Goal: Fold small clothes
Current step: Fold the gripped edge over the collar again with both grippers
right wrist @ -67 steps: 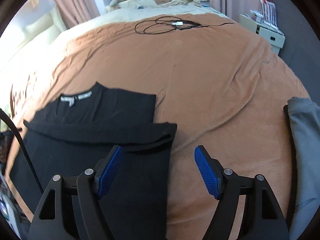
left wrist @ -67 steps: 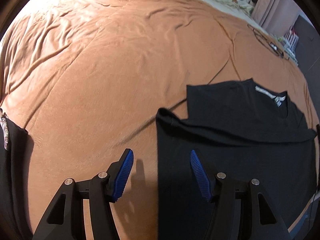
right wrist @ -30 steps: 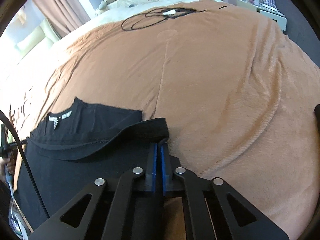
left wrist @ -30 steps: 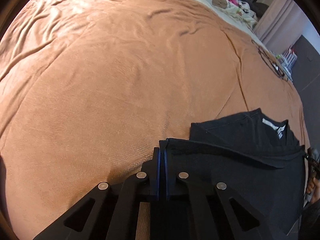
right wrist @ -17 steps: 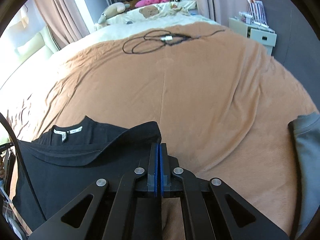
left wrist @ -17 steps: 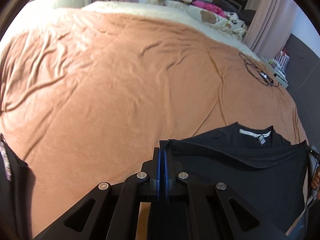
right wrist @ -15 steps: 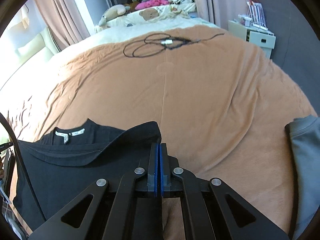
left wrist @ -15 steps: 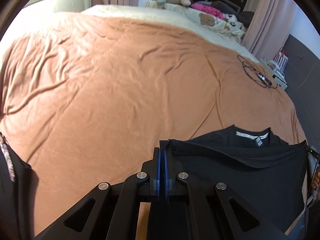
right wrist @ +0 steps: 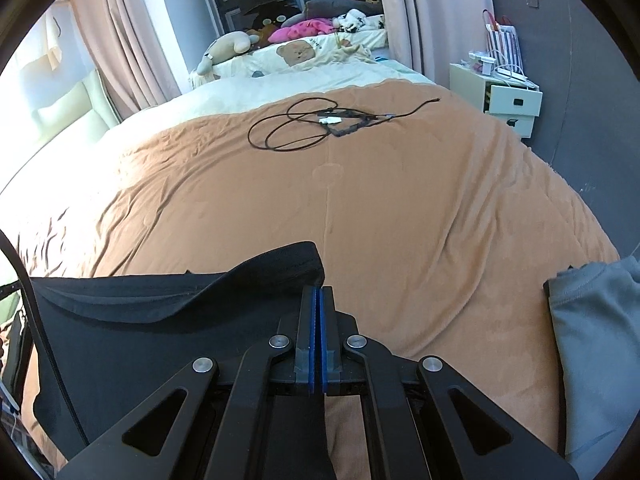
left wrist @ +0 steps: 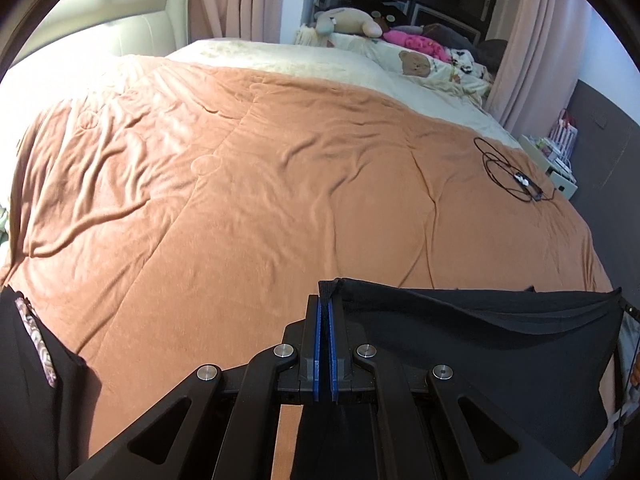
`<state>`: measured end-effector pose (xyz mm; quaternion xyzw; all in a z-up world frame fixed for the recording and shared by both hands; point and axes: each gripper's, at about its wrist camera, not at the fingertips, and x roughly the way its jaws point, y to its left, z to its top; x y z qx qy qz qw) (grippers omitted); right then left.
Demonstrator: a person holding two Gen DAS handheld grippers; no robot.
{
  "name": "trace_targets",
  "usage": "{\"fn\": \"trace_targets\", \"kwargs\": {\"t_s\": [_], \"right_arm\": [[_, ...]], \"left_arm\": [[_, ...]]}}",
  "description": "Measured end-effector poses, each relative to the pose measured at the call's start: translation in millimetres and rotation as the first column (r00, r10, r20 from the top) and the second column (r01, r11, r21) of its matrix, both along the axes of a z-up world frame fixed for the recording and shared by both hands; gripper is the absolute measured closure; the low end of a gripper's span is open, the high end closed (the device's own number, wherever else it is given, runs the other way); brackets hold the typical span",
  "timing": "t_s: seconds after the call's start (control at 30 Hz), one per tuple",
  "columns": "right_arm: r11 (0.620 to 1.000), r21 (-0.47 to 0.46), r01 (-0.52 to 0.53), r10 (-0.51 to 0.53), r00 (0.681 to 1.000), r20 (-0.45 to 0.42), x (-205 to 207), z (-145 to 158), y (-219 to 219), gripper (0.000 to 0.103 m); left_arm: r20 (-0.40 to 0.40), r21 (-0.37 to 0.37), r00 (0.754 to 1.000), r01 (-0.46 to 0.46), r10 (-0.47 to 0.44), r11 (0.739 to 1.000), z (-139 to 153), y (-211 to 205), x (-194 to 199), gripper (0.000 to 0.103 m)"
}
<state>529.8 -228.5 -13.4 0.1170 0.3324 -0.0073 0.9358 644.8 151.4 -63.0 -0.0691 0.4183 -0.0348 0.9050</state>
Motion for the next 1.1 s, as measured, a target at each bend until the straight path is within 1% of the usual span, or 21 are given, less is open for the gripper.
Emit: {"fn": "trace_targets", "kwargs": {"t_s": [0.07,0.23,0.57,0.73,0.87,0.97,1.1], "right_arm": [[1.0,-0.002,0.005,-0.005,1.0,-0.002,8,0,1,0.103],[1.0,-0.01,0.008,-0.008,1.0,-0.027,35,-9,1,0.103],[1.0,-0.024,0.01,-0.012,0.993,-0.117,95,-50,2,0.103],[0.999,-0.03,0.015,-0.02,0.987,-0.161,117,-73,1,0.103],[0.999,-0.031,0.017,-0.022,0.985,-0.169,126,-79,2,0.103],[0.999,-0.029,0.023,-0.027,0.987,-0.156,124,-74,2,0.103],[0.999,-0.03,0.025,-0.029,0.992,-0.127,116,-65,3,0.103]], "left_arm": [[-0.002,0.001,1.0,-0.006,0.006,1.0,-3,-2,7,0.1],[-0.032,0.018,0.999,-0.009,0.009,1.0,-22,-5,32,0.1],[-0.136,0.058,0.991,-0.009,0.017,0.998,-88,-7,69,0.1],[-0.161,0.066,0.987,-0.01,0.021,0.998,-108,-8,77,0.1],[-0.158,0.067,0.987,-0.003,0.014,0.998,-112,-8,77,0.1],[-0.134,0.048,0.991,-0.007,0.013,0.999,-107,-3,71,0.1],[-0.092,0.018,0.996,0.005,-0.003,1.0,-90,2,63,0.1]]}}
